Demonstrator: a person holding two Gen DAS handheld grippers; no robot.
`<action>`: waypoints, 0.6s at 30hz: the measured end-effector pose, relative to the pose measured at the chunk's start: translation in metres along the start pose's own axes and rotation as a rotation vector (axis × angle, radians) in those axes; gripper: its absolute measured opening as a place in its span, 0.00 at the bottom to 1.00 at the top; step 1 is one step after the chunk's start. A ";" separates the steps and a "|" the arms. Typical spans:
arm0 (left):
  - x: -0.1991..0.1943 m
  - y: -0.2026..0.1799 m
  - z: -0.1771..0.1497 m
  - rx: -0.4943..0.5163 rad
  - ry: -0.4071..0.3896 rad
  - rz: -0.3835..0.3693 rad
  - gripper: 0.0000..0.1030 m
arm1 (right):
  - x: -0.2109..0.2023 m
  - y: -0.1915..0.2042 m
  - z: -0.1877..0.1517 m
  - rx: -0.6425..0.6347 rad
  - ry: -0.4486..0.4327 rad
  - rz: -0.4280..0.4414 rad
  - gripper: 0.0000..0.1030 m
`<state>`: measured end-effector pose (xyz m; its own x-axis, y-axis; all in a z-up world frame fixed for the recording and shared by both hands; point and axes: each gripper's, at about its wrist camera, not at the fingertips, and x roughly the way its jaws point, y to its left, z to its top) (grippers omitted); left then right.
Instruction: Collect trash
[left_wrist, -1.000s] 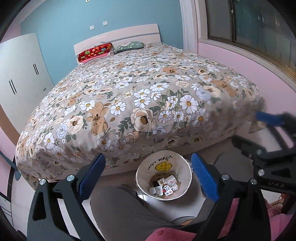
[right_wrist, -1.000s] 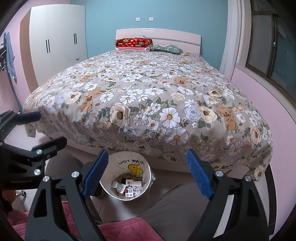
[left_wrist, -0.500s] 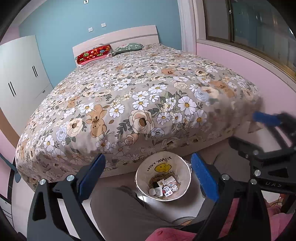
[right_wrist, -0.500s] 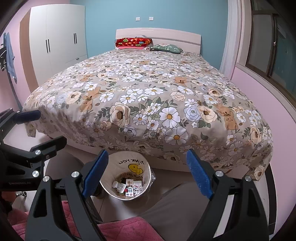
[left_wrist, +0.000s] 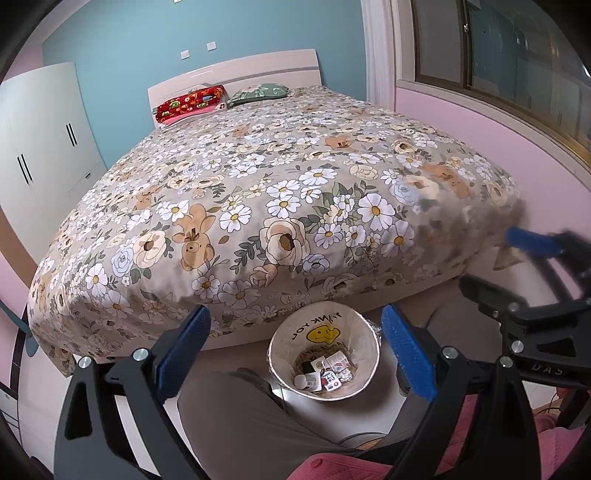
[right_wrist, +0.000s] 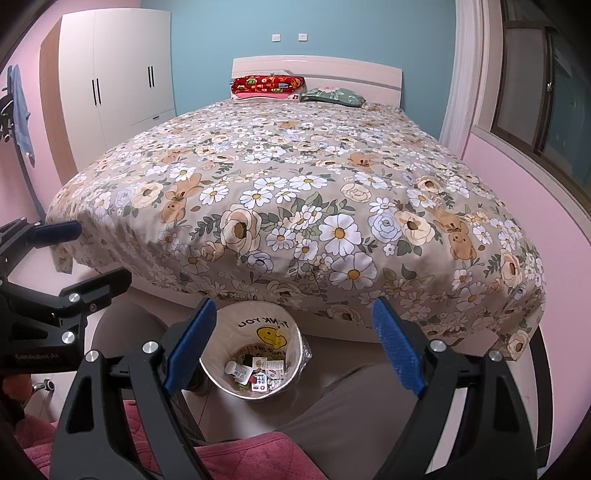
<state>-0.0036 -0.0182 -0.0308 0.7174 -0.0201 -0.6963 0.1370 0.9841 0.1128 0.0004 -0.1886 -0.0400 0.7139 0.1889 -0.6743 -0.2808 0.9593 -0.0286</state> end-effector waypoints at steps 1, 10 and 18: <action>0.000 0.000 0.000 0.001 0.000 0.000 0.92 | 0.000 0.001 0.000 0.000 0.001 0.001 0.82; 0.005 0.003 0.002 -0.018 0.018 -0.009 0.92 | 0.001 0.002 0.000 -0.003 0.006 0.005 0.82; 0.009 -0.003 0.000 0.001 0.031 -0.010 0.92 | 0.004 -0.004 -0.002 -0.010 0.013 0.016 0.82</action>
<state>0.0019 -0.0209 -0.0375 0.6944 -0.0249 -0.7192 0.1452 0.9837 0.1062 0.0029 -0.1925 -0.0437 0.7009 0.2011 -0.6843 -0.2987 0.9540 -0.0256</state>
